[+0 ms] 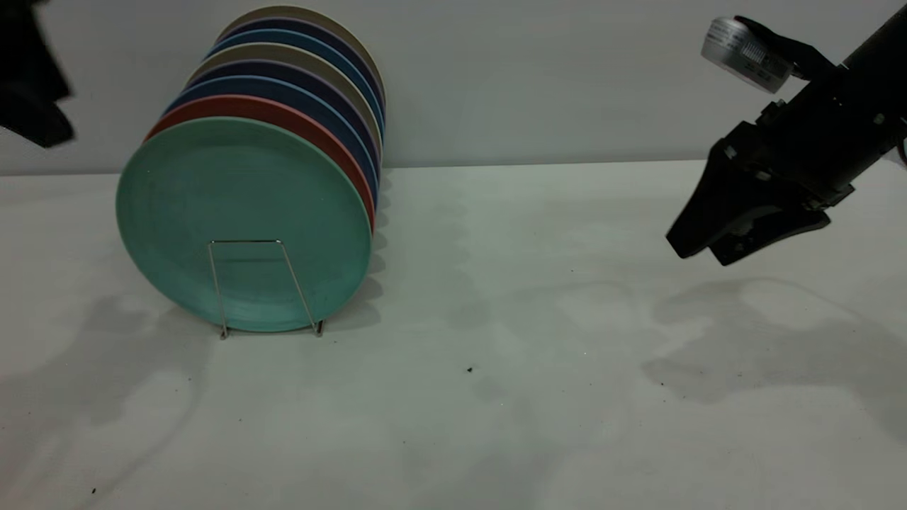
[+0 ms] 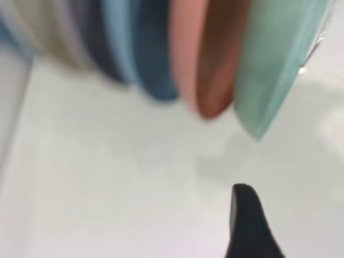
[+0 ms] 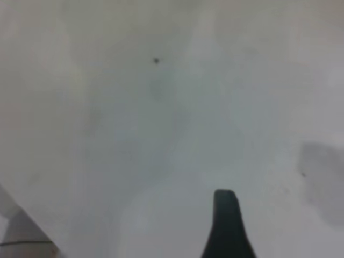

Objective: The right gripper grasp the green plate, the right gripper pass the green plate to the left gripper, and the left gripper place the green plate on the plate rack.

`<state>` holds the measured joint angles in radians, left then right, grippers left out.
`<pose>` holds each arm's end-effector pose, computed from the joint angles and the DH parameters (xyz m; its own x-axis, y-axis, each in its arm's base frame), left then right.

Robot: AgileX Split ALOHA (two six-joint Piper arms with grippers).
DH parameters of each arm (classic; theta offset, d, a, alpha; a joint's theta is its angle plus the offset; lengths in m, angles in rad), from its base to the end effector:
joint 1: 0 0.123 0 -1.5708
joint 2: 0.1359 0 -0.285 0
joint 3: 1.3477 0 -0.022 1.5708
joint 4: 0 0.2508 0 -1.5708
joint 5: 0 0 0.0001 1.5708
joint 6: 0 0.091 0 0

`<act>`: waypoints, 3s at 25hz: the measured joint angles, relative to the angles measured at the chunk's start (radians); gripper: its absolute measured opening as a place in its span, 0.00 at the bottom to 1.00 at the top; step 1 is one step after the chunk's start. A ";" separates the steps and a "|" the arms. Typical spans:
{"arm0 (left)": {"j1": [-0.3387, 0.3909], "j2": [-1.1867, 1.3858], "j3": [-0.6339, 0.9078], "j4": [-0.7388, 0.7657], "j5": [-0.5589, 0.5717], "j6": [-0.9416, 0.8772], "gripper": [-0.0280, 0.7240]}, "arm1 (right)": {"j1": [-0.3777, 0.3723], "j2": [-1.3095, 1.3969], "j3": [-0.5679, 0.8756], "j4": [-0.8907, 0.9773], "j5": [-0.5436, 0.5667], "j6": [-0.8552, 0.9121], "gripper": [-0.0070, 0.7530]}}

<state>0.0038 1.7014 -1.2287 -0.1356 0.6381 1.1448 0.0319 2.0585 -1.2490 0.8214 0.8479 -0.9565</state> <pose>0.3632 -0.0060 0.2467 -0.4013 0.8559 -0.3263 0.7522 0.5112 0.4158 0.3817 0.0622 0.1304 -0.8822 -0.3058 -0.3580 -0.4492 0.7745 0.4454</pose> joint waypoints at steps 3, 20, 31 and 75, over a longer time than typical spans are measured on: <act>0.011 -0.051 0.000 0.013 0.042 -0.448 0.65 | 0.000 -0.045 -0.063 -0.172 0.003 0.177 0.76; 0.023 -0.513 0.175 0.341 0.417 -1.256 0.65 | 0.022 -0.454 0.096 -0.923 0.354 0.943 0.70; 0.023 -1.067 0.458 0.157 0.473 -1.179 0.65 | 0.028 -1.018 0.479 -0.756 0.372 0.846 0.70; -0.069 -1.605 0.743 0.136 0.493 -1.086 0.65 | 0.058 -1.942 0.770 -0.726 0.290 0.748 0.70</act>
<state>-0.0648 0.0962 -0.4859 0.0000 1.1308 0.0586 0.0901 0.1166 -0.4785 0.0954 1.1377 -0.2086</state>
